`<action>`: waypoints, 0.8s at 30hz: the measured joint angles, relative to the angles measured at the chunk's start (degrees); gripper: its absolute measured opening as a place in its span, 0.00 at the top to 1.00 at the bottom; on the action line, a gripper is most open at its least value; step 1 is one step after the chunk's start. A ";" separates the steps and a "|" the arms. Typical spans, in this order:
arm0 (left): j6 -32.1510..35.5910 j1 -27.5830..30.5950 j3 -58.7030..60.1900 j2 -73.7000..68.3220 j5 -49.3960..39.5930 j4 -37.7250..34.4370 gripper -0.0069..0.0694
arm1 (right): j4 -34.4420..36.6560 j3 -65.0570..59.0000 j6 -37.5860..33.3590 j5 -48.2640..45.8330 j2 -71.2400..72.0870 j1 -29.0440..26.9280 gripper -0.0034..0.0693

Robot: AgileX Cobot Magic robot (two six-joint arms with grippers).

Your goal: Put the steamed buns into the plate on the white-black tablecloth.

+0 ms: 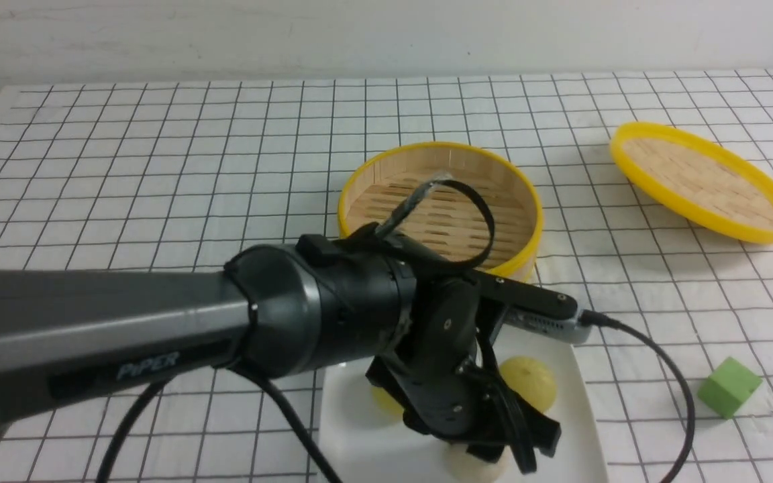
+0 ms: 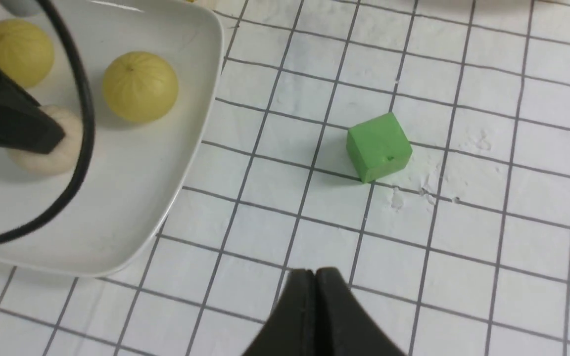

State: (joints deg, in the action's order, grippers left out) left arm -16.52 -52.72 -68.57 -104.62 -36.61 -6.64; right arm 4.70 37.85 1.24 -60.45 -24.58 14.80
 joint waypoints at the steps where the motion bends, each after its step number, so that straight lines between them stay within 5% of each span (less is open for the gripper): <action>1: 0.00 0.00 -0.46 0.06 -0.47 0.15 0.43 | -0.14 0.33 1.26 -1.42 4.03 0.00 0.97; 6: -0.16 -0.06 -2.74 2.16 -3.70 2.46 0.35 | -2.56 -0.20 4.07 -0.57 17.78 0.00 0.97; 10: -0.24 -0.06 -4.33 4.63 -5.90 5.59 0.37 | -3.87 -5.76 4.18 9.09 25.08 -0.01 0.97; 16: -1.00 -0.11 -4.62 8.29 -6.99 9.41 0.61 | -2.53 -15.82 4.13 23.24 24.71 -0.01 0.97; 21: -1.00 -0.11 -4.62 8.53 -6.99 9.81 0.85 | -2.18 -17.16 4.07 25.92 24.54 -0.01 0.97; 24: -1.00 -0.11 -4.62 8.59 -6.99 10.21 0.91 | -2.18 -17.19 4.07 26.02 24.54 -0.01 0.97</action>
State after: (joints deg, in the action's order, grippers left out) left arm -17.52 -52.83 -73.19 -96.03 -43.60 3.57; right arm 2.52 20.66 5.31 -34.43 -0.04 14.79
